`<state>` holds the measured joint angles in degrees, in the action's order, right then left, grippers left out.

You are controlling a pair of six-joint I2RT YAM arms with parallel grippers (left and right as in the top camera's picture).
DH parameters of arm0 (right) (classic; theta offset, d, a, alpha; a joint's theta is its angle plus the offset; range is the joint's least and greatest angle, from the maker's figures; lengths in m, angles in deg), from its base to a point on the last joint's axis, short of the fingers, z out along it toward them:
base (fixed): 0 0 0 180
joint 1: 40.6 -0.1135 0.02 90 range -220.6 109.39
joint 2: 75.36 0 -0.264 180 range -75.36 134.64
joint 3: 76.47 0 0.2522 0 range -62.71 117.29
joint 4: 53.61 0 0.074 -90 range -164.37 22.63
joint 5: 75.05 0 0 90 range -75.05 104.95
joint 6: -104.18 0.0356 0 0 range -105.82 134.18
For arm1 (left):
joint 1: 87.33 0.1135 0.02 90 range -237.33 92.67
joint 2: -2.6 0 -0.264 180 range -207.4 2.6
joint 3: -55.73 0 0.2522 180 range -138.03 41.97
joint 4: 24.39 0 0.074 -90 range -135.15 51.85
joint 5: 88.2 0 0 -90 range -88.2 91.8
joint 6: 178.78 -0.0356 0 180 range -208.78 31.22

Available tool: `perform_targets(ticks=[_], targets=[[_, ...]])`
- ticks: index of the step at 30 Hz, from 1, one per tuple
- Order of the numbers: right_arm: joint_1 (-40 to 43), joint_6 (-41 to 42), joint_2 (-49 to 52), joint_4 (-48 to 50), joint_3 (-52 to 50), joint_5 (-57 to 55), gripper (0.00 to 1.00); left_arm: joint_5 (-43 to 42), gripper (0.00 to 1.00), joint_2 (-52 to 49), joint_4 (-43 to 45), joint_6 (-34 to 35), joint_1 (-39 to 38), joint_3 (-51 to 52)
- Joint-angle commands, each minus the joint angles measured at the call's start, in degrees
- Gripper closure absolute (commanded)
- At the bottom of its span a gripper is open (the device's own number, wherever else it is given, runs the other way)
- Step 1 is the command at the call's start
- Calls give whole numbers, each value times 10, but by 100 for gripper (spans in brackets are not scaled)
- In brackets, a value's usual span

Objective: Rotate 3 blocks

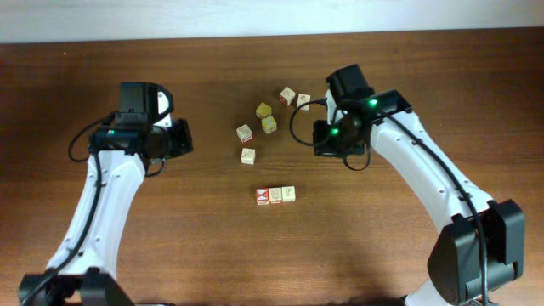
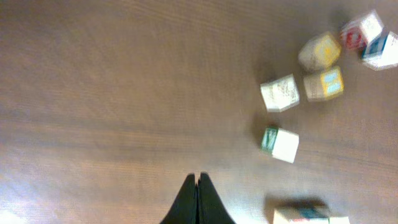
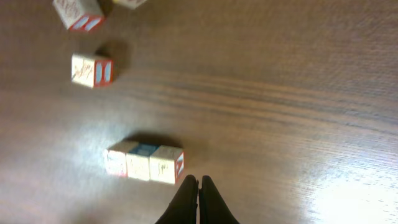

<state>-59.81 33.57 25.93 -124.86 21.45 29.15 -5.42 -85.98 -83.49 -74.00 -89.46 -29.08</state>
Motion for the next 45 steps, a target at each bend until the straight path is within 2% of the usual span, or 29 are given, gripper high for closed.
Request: perform_targets(ticks=[1, 5, 7, 12, 22, 28, 31, 45], targets=[[-13, -50, 13, 10, -54, 73, 96, -81, 100, -57, -39, -16, -36, -2], [-18, 8, 13, 109, -157, 73, 96, -100, 100, -129, -61, -16, -100, -2], [-18, 9, 13, 165, -194, 97, 96, -101, 100, -148, -70, -16, -122, -2], [-18, 51, 13, 250, -255, 118, 96, -136, 100, -183, -72, -11, -172, -2], [-18, 51, 14, 263, -258, 117, 96, -151, 100, -214, -46, -2, -188, -2], [-19, 52, 14, 262, -258, 117, 96, -140, 100, -214, -40, 28, -197, -2], [-21, 71, 14, 258, -258, 102, 96, -96, 100, -214, -58, 75, -197, -2], [-50, 101, 14, 260, -258, 63, 96, -95, 100, -214, -33, 77, -225, 7]])
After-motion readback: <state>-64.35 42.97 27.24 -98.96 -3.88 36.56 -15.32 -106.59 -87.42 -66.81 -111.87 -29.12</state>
